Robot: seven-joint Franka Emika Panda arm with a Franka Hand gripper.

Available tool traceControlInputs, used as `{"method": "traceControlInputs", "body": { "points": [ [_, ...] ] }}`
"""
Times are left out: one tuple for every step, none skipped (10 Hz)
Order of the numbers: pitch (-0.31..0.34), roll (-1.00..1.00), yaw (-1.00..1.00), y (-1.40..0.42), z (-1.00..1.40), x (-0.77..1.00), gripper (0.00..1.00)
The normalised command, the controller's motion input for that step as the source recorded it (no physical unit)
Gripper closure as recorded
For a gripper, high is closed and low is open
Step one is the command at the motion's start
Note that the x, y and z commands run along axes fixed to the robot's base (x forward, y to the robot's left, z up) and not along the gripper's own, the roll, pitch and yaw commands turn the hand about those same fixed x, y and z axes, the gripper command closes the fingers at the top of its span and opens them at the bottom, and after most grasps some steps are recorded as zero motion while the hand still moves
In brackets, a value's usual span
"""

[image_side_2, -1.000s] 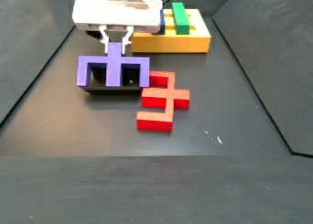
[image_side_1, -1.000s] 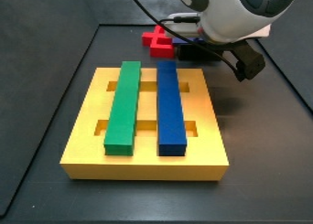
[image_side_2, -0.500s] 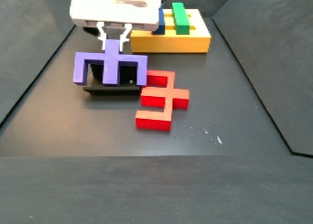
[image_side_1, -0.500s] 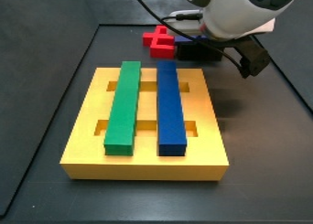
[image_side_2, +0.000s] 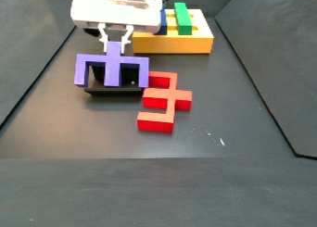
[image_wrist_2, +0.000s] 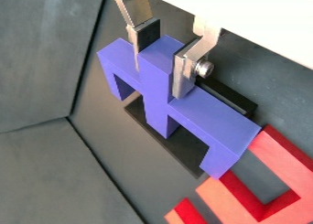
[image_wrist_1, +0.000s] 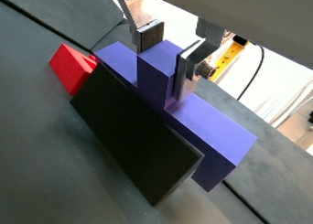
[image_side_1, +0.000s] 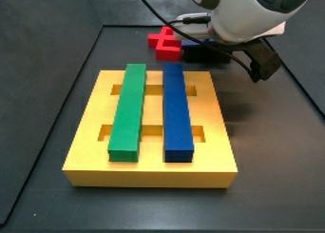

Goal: Pick up the purple object. Move up. Place the purple object on the fixture. Regrasp the purple object. Move to above the board. Insert the purple object.
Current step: Regrasp the purple object, then move to above the board.

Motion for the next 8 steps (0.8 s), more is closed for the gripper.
{"method": "traceControlInputs", "body": {
  "points": [
    [0.000,0.00,0.00,0.00,0.00,0.00,1.00],
    [0.000,0.00,0.00,0.00,0.00,0.00,1.00],
    [0.000,0.00,0.00,0.00,0.00,0.00,1.00],
    [0.000,0.00,0.00,0.00,0.00,0.00,1.00],
    [0.000,0.00,0.00,0.00,1.40,0.00,1.00],
    [-0.014,-0.06,-0.10,0.01,1.40,0.00,1.00],
    [-0.016,-0.10,-0.11,0.02,1.40,-0.02,1.00],
    [0.009,-0.07,-0.08,0.03,1.40,-0.03,1.00]
  ]
}}
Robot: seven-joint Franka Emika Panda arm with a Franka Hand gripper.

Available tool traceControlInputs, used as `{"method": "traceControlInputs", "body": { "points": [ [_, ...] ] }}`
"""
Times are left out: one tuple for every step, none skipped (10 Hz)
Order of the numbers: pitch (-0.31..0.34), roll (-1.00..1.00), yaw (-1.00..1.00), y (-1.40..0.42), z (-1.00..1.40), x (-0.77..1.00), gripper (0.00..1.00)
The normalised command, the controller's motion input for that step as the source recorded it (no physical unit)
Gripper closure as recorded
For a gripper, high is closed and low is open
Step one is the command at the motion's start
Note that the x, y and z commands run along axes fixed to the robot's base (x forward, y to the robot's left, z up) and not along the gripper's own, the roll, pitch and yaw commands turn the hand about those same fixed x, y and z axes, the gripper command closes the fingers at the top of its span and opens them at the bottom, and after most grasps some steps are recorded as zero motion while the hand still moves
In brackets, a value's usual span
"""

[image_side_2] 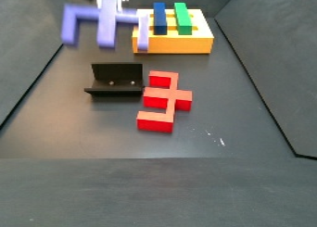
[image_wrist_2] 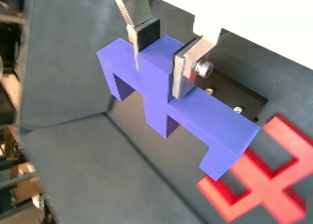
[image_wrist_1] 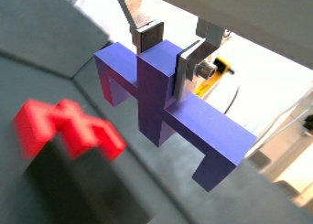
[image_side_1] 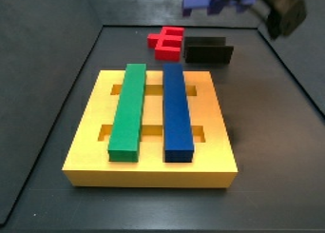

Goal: Pick up the purple object. Move up. Place the purple object on the fixture. Regrasp the purple object. Move to above the board. Insert the purple object.
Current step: Move to above the board.

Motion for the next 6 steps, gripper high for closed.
{"method": "traceControlInputs", "body": {
  "points": [
    [0.059,-0.04,-0.06,0.03,1.40,-0.03,1.00],
    [0.088,-0.01,-0.04,0.02,1.40,-0.02,1.00],
    [0.102,0.00,0.00,0.00,0.78,-0.02,1.00],
    [0.109,0.00,0.01,0.00,0.53,0.00,1.00],
    [0.114,0.01,0.05,-0.02,0.20,0.03,1.00],
    [0.138,-1.00,-0.07,-1.40,0.29,-0.97,1.00]
  ]
}}
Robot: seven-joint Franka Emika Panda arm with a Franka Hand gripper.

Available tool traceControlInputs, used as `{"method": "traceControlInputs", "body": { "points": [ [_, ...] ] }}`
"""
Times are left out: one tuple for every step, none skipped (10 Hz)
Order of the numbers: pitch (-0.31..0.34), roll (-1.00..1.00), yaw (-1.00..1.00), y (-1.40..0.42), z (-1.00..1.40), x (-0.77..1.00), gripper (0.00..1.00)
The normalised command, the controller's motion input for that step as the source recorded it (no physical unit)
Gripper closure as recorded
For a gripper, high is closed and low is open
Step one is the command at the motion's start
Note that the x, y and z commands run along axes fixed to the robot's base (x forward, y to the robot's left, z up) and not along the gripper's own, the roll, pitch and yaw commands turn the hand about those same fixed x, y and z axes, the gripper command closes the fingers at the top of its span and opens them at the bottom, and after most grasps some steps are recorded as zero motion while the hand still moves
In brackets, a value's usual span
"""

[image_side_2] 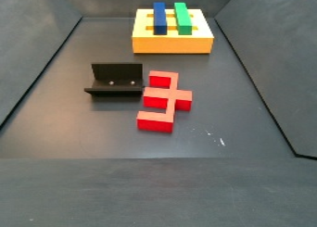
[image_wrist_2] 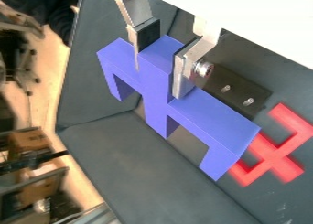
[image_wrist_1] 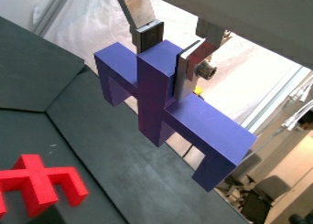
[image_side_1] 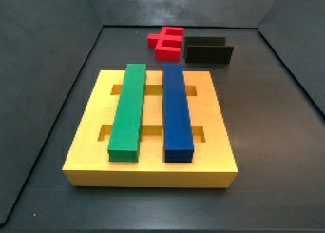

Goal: Pick up the purple object. Move up. Place the purple object on the fixture. Regrasp the purple object. Move to above the board. Insert the purple object.
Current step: Move to above the board.

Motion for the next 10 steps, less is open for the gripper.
{"method": "traceControlInputs", "body": {
  "points": [
    [0.134,-1.00,-0.07,-1.40,0.27,-0.98,1.00],
    [0.117,-1.00,-0.06,-1.40,0.30,-1.06,1.00],
    [0.122,-1.00,-0.05,-1.40,0.28,-1.08,1.00],
    [0.128,-1.00,-0.04,-1.40,0.29,-1.06,1.00],
    [0.129,-1.00,-0.03,-0.96,0.19,-0.74,1.00],
    [0.124,-1.00,-0.01,-0.28,0.05,-0.27,1.00],
    [0.123,-1.00,-0.01,-0.08,0.01,-0.11,1.00],
    [0.108,-1.00,0.00,-0.03,0.03,-0.08,1.00],
    [0.091,-1.00,0.01,-0.01,0.00,-0.09,1.00],
    [0.073,-1.00,0.01,0.02,0.00,-0.07,1.00]
  ]
}}
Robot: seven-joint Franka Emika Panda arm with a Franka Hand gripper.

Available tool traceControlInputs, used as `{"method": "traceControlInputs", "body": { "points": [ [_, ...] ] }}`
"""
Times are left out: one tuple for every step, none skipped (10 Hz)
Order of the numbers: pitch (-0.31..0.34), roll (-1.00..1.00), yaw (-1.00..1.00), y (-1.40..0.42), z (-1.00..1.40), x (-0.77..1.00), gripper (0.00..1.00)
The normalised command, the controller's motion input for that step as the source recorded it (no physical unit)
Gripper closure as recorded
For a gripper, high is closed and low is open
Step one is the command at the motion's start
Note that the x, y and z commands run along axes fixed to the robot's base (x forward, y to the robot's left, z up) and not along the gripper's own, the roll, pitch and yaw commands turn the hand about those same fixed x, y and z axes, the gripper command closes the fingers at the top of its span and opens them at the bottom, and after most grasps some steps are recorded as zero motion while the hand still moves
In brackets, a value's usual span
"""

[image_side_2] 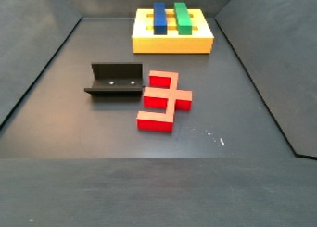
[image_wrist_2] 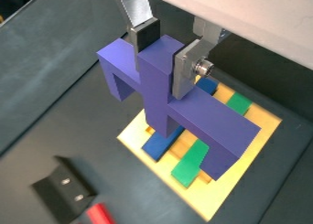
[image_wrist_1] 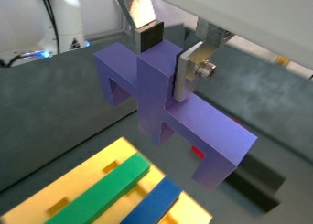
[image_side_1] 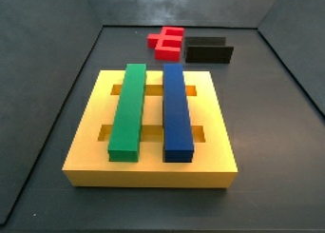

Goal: Pick up the purple object. Move up. Place the purple object on the fixture. Regrasp the purple object. Move to above the board. Insert the purple object.
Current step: Move to above the board, then insert the purple object.

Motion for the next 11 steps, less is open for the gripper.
{"method": "traceControlInputs", "body": {
  "points": [
    [0.049,-0.85,0.01,0.03,0.01,-0.05,1.00],
    [0.017,-0.61,0.01,0.03,-0.01,-0.04,1.00],
    [-0.004,-0.36,0.00,0.01,0.00,-0.03,1.00],
    [-0.012,-0.24,0.00,0.01,0.00,-0.03,1.00],
    [0.000,0.00,0.00,0.00,-0.02,0.00,1.00],
    [0.000,0.00,0.00,0.00,-0.23,0.00,1.00],
    [0.000,0.00,0.05,0.02,-0.63,0.19,1.00],
    [0.000,0.00,0.09,0.00,-0.86,0.18,1.00],
    [-0.037,0.00,0.09,0.00,-0.95,0.16,1.00],
    [-0.107,0.01,0.11,-0.09,-0.85,0.00,1.00],
    [-0.153,0.16,0.27,-0.52,-0.49,-0.09,1.00]
  ]
}}
